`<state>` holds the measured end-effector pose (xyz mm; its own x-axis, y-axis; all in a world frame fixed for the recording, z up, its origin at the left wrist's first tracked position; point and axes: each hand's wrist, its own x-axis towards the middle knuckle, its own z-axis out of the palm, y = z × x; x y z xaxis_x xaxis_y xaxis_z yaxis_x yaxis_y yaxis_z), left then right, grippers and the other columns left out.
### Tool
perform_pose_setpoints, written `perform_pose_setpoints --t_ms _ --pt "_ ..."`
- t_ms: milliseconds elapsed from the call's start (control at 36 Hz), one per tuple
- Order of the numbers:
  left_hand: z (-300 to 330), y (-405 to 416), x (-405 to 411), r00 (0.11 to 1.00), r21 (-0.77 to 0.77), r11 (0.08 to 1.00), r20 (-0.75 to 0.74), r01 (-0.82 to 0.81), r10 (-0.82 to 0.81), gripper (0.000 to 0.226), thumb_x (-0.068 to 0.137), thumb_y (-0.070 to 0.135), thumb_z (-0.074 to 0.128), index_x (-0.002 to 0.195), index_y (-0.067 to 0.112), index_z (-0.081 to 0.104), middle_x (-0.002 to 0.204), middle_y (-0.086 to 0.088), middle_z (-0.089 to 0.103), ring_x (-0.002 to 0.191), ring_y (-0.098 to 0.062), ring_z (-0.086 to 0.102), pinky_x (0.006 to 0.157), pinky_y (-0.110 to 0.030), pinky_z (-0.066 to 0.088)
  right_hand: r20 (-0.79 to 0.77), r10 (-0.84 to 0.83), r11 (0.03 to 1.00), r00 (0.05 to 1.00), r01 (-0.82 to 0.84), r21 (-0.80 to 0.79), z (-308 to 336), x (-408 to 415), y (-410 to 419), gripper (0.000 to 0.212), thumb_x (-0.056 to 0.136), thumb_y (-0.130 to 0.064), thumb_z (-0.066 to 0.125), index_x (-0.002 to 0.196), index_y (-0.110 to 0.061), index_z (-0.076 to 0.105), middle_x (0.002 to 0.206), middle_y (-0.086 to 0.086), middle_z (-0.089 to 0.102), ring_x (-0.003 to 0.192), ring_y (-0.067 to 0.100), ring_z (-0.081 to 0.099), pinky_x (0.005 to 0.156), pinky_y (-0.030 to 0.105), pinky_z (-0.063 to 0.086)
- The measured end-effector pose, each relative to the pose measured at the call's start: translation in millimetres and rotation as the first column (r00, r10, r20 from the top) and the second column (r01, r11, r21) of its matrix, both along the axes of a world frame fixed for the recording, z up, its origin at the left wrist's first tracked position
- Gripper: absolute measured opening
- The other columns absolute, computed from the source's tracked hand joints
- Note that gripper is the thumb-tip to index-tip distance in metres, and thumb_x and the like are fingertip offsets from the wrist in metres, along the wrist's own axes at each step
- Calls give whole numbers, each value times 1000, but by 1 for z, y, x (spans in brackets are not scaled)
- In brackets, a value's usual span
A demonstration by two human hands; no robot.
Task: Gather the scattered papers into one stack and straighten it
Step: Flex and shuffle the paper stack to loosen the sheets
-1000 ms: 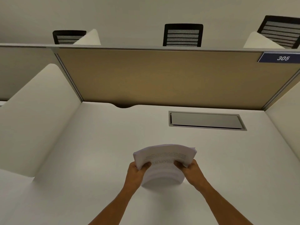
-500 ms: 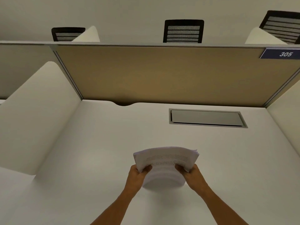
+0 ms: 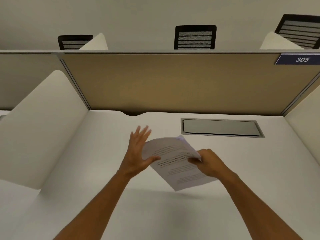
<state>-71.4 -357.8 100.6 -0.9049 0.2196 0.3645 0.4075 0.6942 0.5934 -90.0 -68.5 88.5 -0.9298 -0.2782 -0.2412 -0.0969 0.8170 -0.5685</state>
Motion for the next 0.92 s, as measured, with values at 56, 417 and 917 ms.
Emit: perform_pose_setpoints --t_ms 56,417,917 --pt "10 2 -8 996 -76 996 79 46 -40 90 78 56 68 151 23 28 159 -1 32 152 -25 15 124 -50 4 -17 79 990 997 -76 119 13 -7 -4 25 97 -33 58 114 -25 74 105 4 77 82 23 68 68 32 58" --pt "0 28 -1 853 331 942 506 -55 -128 13 80 35 67 75 45 74 72 22 73 66 4 67 56 -10 48 27 209 944 978 -209 256 38 -9 3 26 89 -42 62 113 -37 71 104 -7 76 80 14 68 70 27 60" --pt "-55 12 31 706 497 687 708 -530 31 25 72 42 70 90 26 75 85 1 77 78 -21 72 66 -31 55 426 -168 631 889 429 -647 -43 42 61 32 77 -24 82 108 -19 78 110 9 78 103 26 74 80 29 61"
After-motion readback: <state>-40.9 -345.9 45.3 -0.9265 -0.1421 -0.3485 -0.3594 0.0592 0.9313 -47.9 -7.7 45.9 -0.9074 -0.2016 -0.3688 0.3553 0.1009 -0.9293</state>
